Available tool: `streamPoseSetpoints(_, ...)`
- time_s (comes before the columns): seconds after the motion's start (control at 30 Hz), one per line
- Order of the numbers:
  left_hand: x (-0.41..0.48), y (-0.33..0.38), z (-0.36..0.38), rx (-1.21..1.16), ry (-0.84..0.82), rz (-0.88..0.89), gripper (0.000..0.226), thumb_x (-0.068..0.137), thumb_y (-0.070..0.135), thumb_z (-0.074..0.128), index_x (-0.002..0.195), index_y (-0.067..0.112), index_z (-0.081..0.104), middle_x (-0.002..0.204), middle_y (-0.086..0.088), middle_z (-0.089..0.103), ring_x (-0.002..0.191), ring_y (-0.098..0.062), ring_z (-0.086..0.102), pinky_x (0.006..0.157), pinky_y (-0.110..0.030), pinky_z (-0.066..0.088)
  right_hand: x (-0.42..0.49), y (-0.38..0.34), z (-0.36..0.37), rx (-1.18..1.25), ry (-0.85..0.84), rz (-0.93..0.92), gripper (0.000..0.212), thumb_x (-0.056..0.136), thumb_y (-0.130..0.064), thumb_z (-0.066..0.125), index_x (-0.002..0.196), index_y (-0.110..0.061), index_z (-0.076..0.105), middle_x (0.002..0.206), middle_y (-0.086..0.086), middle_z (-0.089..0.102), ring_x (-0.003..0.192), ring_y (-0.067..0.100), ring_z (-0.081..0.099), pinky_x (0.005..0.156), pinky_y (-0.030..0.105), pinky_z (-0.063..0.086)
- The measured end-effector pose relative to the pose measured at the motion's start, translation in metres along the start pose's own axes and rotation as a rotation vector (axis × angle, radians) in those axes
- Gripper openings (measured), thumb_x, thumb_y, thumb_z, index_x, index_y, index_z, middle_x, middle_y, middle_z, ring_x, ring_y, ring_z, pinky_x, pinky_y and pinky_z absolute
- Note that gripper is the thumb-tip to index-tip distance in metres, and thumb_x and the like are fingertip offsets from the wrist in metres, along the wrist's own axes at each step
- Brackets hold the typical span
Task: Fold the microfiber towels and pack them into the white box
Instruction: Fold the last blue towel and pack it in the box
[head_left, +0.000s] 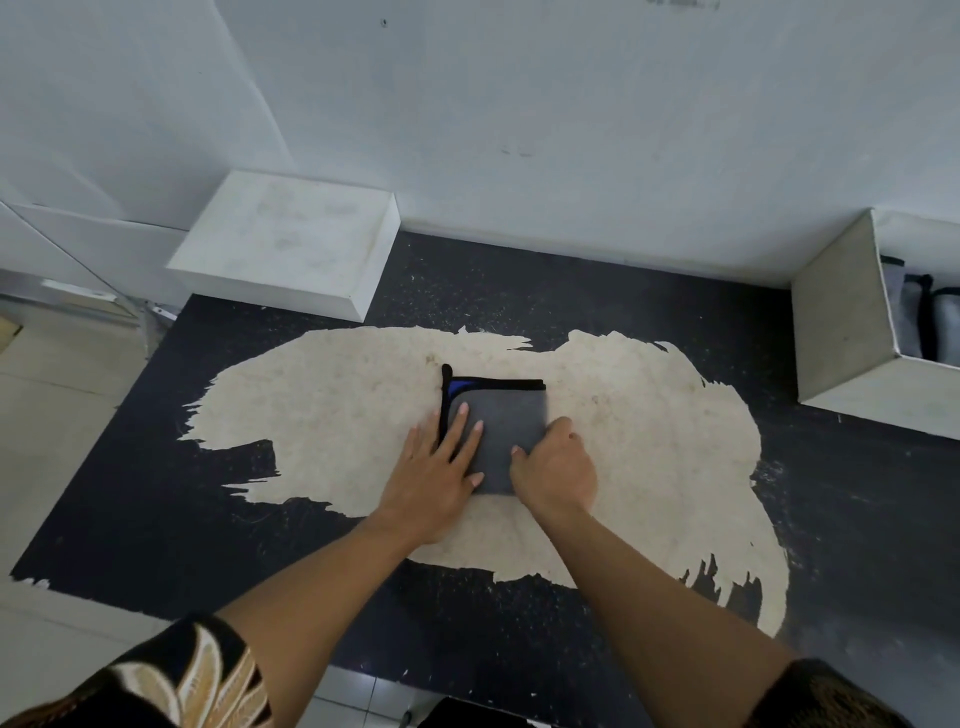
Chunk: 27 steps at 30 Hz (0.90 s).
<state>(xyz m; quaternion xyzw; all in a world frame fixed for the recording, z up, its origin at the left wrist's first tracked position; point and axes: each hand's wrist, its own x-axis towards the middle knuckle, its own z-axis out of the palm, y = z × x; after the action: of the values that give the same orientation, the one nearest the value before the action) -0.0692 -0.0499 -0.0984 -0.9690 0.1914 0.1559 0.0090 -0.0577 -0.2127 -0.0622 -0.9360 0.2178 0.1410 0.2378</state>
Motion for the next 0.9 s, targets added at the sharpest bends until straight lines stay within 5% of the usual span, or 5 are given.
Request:
streamPoseSetpoints(0.1,0.002,0.004,-0.008,0.036,0.061,-0.033,0.065,0.103,0.045,0.026,0.156,0.012,0.009,0.164,-0.012,-0.001,0.151,-0.037,0.0,0.121,-0.05,0.004,0.007,0.0,-0.001,0.15,-0.156,0.15,0.033,0.086,-0.034,0.067,0.106,-0.012,0.054,0.104,0.008,0.066,0.09,0.026,0.065,0.064,0.029,0.047)
streamPoseSetpoints(0.2,0.022,0.023,-0.043,-0.136,0.263,-0.144,0.036,0.098,0.032,0.049,0.128,0.013,0.056,0.134,-0.01,0.054,0.121,-0.029,0.049,0.101,-0.039,0.04,0.014,0.009,-0.011,0.22,-0.191,0.159,0.022,0.085,-0.029,0.065,0.096,-0.01,0.063,0.098,0.009,0.069,0.077,0.022,0.061,0.057,0.025,0.044)
streamPoseSetpoints(0.33,0.078,0.06,-0.093,-0.587,0.034,-0.483,0.04,0.092,0.043,0.055,0.117,0.013,0.047,0.11,-0.006,0.063,0.1,-0.029,0.061,0.071,-0.035,0.046,0.019,0.029,-0.027,0.212,-0.198,0.16,0.026,0.086,-0.026,0.062,0.107,-0.011,0.059,0.1,0.007,0.065,0.087,0.024,0.062,0.066,0.031,0.048)
streamPoseSetpoints(0.63,0.127,0.123,-0.1,-0.42,-0.175,-0.502,0.068,0.071,0.026,0.072,0.124,0.011,0.033,0.11,-0.006,0.06,0.107,-0.028,0.059,0.066,-0.032,0.04,0.013,0.055,-0.026,0.292,-0.123,-0.03,0.036,0.09,-0.021,0.06,0.123,-0.012,0.051,0.105,0.008,0.068,0.09,0.028,0.066,0.065,0.03,0.044)
streamPoseSetpoints(0.9,0.133,0.119,-0.101,-0.45,-0.181,-0.58,0.072,0.081,0.019,0.064,0.138,0.005,0.023,0.113,-0.006,0.061,0.11,-0.028,0.058,0.067,-0.032,0.042,0.009,0.054,-0.036,0.152,-0.06,-0.115,0.02,0.089,-0.027,0.057,0.107,-0.018,0.052,0.091,0.004,0.066,0.077,0.027,0.063,0.059,0.033,0.048)
